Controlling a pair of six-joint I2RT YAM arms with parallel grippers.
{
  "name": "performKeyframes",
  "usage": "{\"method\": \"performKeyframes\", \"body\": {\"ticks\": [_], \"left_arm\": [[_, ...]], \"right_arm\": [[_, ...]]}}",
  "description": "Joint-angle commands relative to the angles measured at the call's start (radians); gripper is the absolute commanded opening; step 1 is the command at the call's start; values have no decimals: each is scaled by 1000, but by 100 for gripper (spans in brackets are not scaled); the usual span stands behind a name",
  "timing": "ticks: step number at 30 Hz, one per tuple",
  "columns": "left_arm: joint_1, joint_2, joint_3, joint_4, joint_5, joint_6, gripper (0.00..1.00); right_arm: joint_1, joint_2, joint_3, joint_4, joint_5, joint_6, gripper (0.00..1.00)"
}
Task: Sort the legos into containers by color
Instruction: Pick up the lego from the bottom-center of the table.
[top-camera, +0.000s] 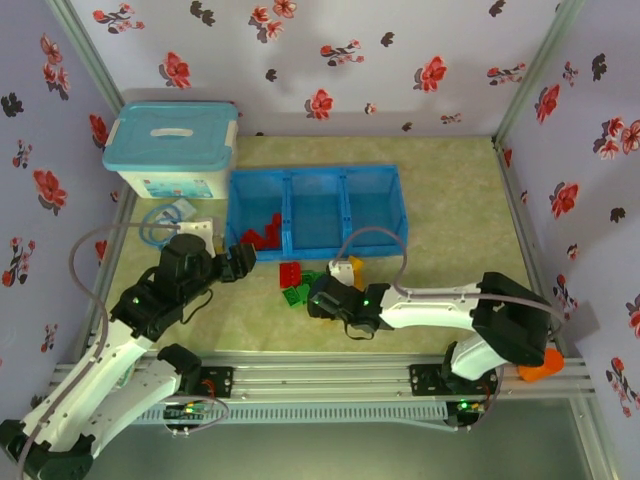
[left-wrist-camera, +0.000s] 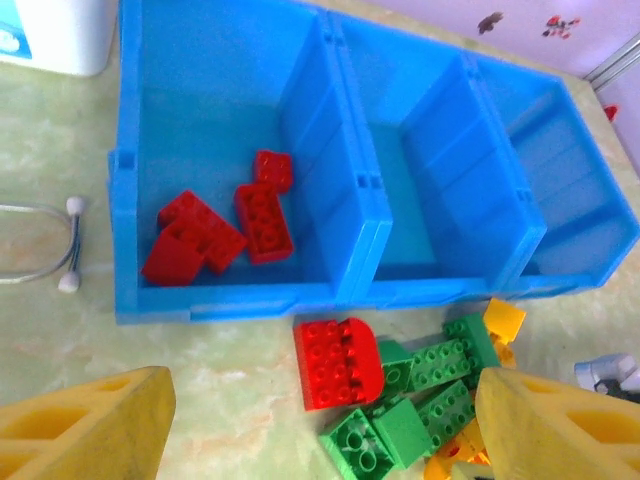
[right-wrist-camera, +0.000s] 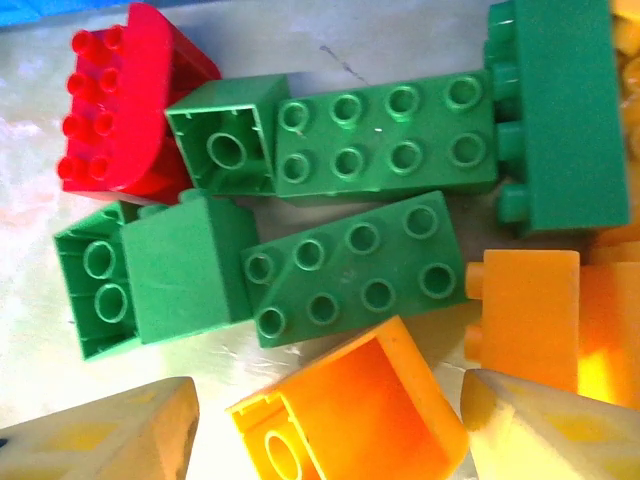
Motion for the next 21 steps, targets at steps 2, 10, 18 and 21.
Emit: {"method": "performKeyframes", "body": {"ticks": [2,10,18,21], "left_arm": [[-8,-27,-24,-23,-20,-26,79],[-9,-26,-44,-13,-24,-30,78],[-12,-35,-59,-15,-24,-33,77],[-15,-33,-76,-17,-24,-38,77]], "right_arm": [[5,67,25,-43,63,88,69],[14,113,63,-60,64,97,56],[41,39,147,-194,134,46,31],[41,-27,196,-261,199,4,28]]}}
